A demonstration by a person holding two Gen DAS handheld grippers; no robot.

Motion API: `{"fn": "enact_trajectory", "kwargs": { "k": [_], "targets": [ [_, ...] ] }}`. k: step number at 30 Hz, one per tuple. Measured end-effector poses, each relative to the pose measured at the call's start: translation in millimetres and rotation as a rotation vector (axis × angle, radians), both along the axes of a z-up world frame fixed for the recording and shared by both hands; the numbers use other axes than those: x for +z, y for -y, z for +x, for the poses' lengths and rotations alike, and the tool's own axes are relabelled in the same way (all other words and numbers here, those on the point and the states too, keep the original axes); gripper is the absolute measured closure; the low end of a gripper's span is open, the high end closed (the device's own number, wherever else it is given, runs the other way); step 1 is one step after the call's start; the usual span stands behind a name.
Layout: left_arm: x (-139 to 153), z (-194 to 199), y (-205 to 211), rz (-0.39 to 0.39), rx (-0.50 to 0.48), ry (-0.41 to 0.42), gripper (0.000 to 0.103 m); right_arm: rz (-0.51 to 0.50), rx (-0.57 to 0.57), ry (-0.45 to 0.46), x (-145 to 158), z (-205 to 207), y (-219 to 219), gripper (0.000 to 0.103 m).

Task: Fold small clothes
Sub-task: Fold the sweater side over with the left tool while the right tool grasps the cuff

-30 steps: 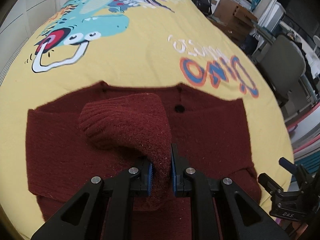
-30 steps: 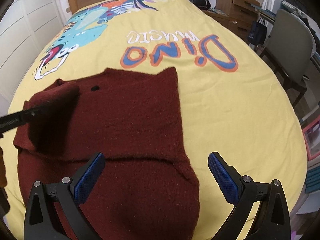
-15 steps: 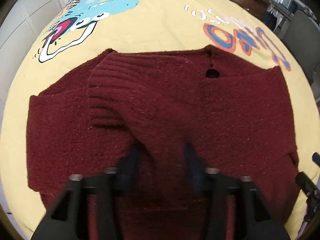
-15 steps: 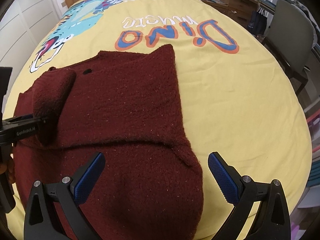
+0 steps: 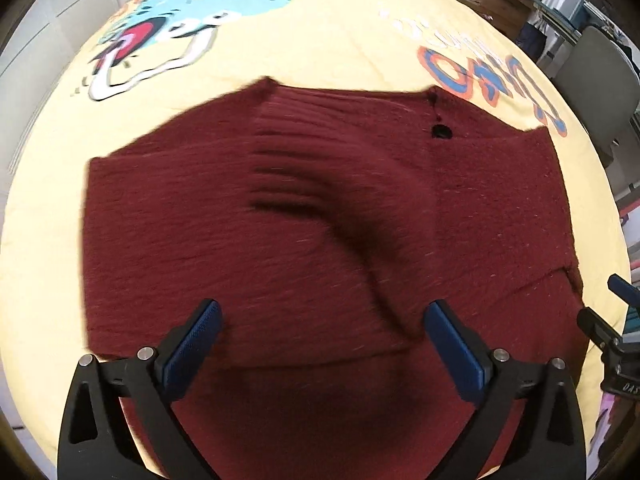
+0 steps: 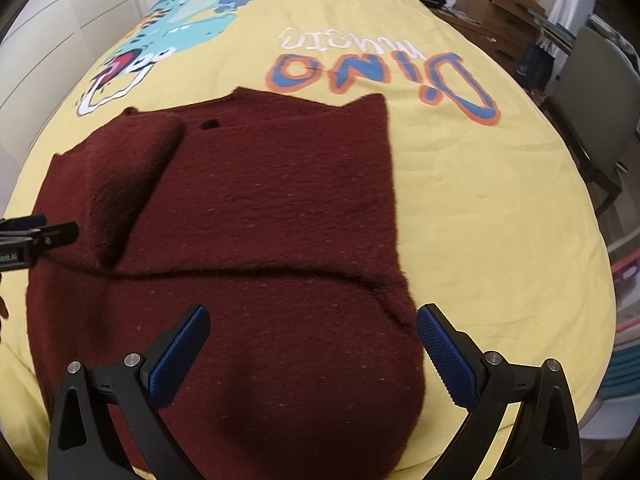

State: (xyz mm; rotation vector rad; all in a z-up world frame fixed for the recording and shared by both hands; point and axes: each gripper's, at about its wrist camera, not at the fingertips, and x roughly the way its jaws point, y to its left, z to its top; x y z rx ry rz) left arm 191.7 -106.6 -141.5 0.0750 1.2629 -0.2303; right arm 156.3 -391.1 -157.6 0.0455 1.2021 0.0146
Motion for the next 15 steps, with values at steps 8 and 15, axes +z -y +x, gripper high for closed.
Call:
{"fn": "enact_trajectory", "kwargs": {
  "k": [8,15],
  "targets": [
    [0,-16,-80,0.072,0.111,-0.016,0.002,0.012,0.079,-0.006,4,4,-31,0.0],
    [-19,-26,-143,0.09,0.187,-0.051,0.002,0.006,0.12,-0.017,0,11,-55,0.0]
  ]
}}
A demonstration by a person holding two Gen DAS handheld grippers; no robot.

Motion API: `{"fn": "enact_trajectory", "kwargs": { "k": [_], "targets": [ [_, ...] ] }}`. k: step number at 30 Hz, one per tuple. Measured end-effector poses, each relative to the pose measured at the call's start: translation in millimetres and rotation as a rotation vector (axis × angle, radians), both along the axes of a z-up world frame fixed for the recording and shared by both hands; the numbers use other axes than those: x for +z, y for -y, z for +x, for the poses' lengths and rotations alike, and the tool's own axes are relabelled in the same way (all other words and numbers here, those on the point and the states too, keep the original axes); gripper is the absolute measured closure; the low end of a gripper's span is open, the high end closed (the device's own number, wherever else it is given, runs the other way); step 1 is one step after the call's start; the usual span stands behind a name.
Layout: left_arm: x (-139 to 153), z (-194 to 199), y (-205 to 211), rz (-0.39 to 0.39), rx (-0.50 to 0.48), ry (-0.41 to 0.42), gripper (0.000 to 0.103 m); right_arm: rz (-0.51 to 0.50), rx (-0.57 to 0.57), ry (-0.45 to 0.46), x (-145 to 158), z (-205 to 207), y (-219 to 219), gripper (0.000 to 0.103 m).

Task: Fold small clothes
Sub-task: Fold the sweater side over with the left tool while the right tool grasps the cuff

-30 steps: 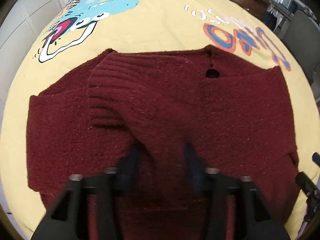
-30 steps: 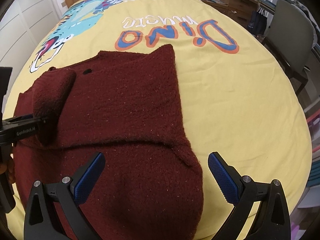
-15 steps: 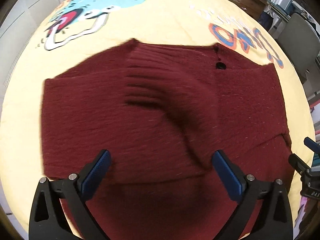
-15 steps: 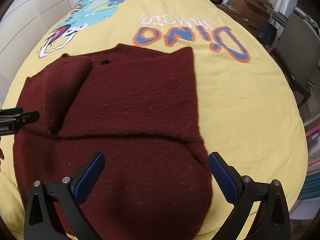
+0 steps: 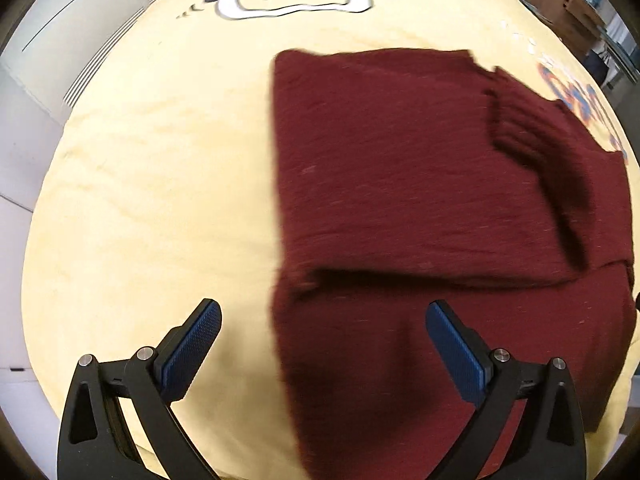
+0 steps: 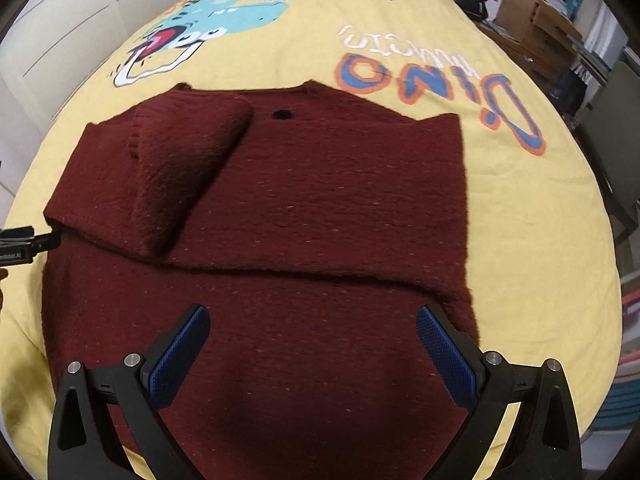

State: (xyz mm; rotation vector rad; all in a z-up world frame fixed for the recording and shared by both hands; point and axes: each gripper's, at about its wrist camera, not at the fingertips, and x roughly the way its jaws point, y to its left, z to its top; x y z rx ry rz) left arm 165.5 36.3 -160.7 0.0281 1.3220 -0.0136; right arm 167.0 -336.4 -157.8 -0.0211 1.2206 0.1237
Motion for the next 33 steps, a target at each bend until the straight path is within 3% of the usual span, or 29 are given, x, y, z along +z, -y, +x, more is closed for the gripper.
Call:
{"fn": "enact_trajectory", "kwargs": {
  "k": [3,6,11,16,23,27,30,32,33],
  "targets": [
    [-11,4,-8,0.022,-0.005,0.006,0.007,-0.002,0.016,-0.006,-3,3,-12,0.0],
    [-21,10,-14,-0.019,0.0,-0.002,0.035,-0.011,0.029,-0.007,-4,5,-21,0.0],
    [-23,20,-5,-0.031,-0.053,0.04,0.052,-0.029,0.052,-0.002,-2,14,-38,0.0],
    [-20,31,5,-0.022,-0.093,0.061,0.087,-0.035,0.092,0.027,8,36,-65,0.0],
    [-23,36,-2,-0.039,-0.093,0.05,0.087,-0.039,0.183,0.076,16,88,-126,0.0],
    [-27,37,-12,-0.032,-0.103,0.048,0.087,-0.058,0.231,0.009,-2,115,-156,0.001],
    [-32,37,-5,-0.022,-0.11,0.046,0.087,-0.125,0.213,-0.025,-21,125,-167,0.017],
    [-32,35,-2,-0.02,-0.114,0.045,0.087,-0.12,0.204,-0.047,-30,128,-167,0.056],
    [-32,36,-1,-0.021,-0.116,0.045,0.087,-0.125,0.197,-0.053,-33,128,-165,0.061]
  ]
}}
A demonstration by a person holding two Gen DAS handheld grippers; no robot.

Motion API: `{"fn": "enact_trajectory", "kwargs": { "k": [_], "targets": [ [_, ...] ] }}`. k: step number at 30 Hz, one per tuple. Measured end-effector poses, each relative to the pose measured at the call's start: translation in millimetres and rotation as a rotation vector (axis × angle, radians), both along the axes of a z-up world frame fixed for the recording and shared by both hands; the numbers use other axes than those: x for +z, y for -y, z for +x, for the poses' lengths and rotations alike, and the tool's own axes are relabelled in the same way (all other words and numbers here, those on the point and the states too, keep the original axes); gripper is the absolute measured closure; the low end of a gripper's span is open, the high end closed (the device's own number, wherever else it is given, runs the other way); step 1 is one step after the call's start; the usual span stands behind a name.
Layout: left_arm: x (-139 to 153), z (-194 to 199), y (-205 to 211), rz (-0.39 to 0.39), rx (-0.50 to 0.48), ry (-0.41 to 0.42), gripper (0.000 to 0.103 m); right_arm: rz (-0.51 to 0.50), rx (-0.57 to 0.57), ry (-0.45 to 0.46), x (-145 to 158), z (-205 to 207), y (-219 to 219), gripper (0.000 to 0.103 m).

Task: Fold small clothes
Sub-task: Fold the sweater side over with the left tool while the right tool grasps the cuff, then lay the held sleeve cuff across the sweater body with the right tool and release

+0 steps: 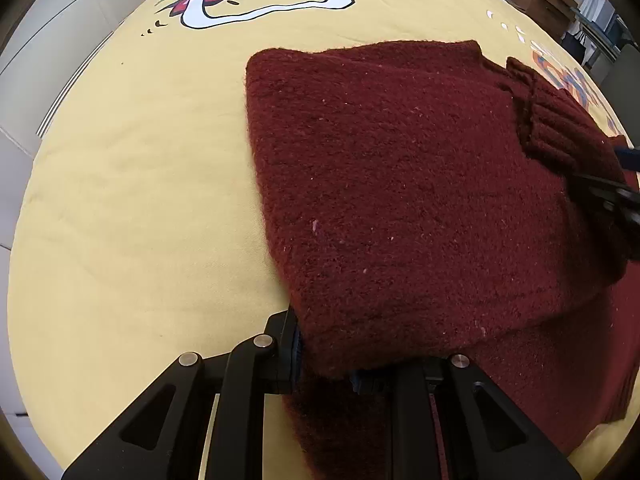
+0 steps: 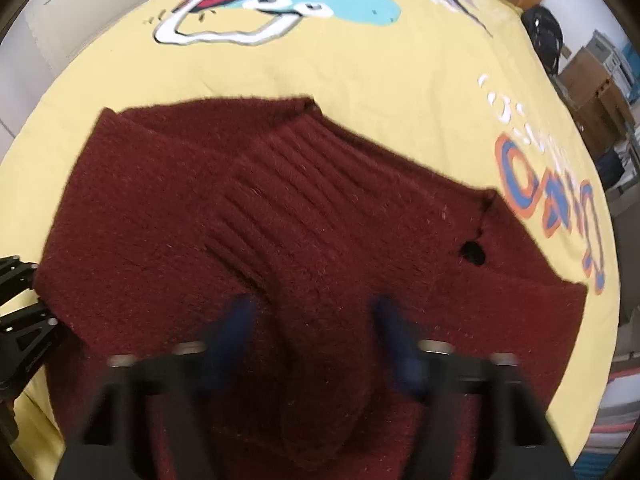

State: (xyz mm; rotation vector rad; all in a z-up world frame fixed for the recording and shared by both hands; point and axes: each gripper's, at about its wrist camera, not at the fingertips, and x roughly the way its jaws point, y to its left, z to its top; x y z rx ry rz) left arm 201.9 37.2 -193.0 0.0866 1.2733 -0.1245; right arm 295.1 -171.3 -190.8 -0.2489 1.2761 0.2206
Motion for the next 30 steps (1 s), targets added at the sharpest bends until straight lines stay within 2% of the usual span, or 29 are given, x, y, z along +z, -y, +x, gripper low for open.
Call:
{"fn": "enact_trajectory", "kwargs": {
  "k": [1,2,11,18,21,26,28,30],
  "targets": [
    [0,0,1,-0.001,0.0,0.0,0.087,-0.002,-0.005,-0.002,-2,0,3,0.07],
    [0,0,1,-0.003,0.0,-0.002,0.087,0.003,-0.011,-0.008,-1,-1,8,0.084],
    [1,0,6,0.01,-0.005,0.001,0.087,0.177,-0.173,0.041,32,-15,85,0.085],
    [6,-9,10,0.061,-0.02,0.018,0.087,0.271,-0.283,-0.028,16,-39,130,0.085],
    [7,-10,12,0.074,-0.027,0.02,0.087,0.273,-0.307,-0.057,6,-48,136,0.08],
    [8,-9,15,0.086,-0.034,0.021,0.087,0.218,-0.352,-0.074,-2,-58,151,0.049],
    [7,-9,16,0.086,-0.034,0.021,0.087,0.208,-0.375,-0.075,-1,-63,165,0.042],
    [8,-9,15,0.086,-0.035,0.021,0.087,0.206,-0.407,-0.085,2,-69,182,0.04]
  ]
}}
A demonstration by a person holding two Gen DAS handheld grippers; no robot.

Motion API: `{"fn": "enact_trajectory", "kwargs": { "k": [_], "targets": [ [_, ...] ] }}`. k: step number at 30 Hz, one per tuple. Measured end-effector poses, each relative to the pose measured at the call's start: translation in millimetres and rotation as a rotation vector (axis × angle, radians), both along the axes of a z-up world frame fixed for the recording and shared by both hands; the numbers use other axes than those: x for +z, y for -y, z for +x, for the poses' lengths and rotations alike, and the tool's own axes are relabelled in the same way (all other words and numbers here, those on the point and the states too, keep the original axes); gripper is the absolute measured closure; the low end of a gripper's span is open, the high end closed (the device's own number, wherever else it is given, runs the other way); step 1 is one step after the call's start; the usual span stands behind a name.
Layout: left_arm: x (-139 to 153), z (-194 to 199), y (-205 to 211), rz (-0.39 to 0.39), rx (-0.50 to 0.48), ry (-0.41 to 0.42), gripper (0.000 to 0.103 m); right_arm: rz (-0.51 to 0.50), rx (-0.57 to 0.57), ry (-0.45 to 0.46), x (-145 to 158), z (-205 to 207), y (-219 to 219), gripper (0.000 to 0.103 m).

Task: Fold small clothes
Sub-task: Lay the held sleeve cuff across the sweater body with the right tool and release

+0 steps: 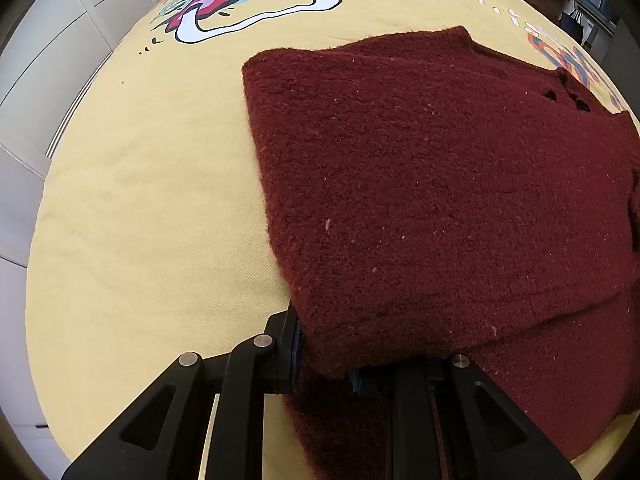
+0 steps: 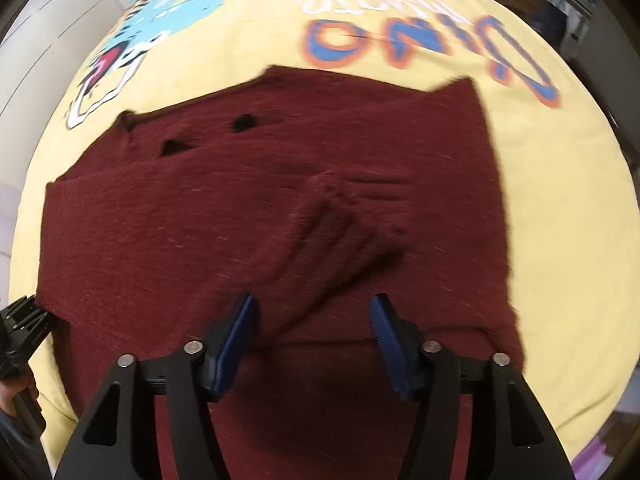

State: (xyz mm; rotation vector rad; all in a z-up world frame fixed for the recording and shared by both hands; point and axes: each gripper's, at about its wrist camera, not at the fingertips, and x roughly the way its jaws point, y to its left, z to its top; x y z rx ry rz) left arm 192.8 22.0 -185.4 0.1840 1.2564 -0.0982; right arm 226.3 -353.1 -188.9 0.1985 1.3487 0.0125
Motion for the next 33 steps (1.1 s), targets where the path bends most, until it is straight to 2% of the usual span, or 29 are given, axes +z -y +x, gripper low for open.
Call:
{"fn": "enact_trajectory", "kwargs": {
  "k": [3,6,7,10,15,19,21,22,24,25,26,27,28,29,31,33],
  "targets": [
    [0,0,0,-0.002,0.002,0.0,0.087,0.004,-0.046,0.0,10,-11,26,0.039],
    [0,1,0,-0.007,0.005,-0.001,0.087,0.038,-0.093,0.022,24,-15,47,0.03],
    [0,-4,-10,-0.008,0.005,-0.001,0.087,0.044,-0.104,0.031,30,-14,53,0.026],
    [0,-4,-10,-0.006,0.004,-0.004,0.087,0.041,-0.1,0.031,37,1,62,0.025],
    [0,-2,-7,-0.006,0.009,-0.005,0.087,0.077,-0.066,-0.034,15,35,51,0.025],
    [0,0,-5,-0.008,0.008,-0.007,0.087,0.059,-0.008,-0.129,-19,48,31,0.025],
    [-1,1,-5,-0.012,0.01,-0.007,0.087,0.023,0.028,-0.116,-21,42,18,0.024],
    [-1,1,-5,-0.015,0.011,-0.007,0.087,0.015,0.038,-0.098,-19,38,15,0.027],
    [-1,1,-6,-0.02,0.012,-0.007,0.087,0.017,0.08,-0.075,-17,29,6,0.043],
    [-1,1,-6,-0.021,0.011,-0.008,0.087,0.016,0.095,-0.071,-16,26,4,0.056],
    [-1,1,-6,-0.021,0.011,-0.009,0.087,0.03,0.109,-0.065,-14,23,2,0.077],
    [0,1,-6,-0.021,0.011,-0.01,0.087,0.078,0.121,-0.053,-11,21,3,0.088],
    [0,1,-6,-0.021,0.011,-0.01,0.087,0.113,0.124,-0.043,-9,19,3,0.092],
    [1,1,-6,-0.021,0.014,-0.008,0.087,0.114,0.125,-0.018,-2,18,4,0.092],
    [1,0,-6,-0.021,0.019,-0.006,0.087,0.049,0.139,0.048,12,17,3,0.092],
    [3,-1,-5,-0.018,0.022,-0.002,0.087,0.032,0.13,0.115,27,17,7,0.092]
  ]
}}
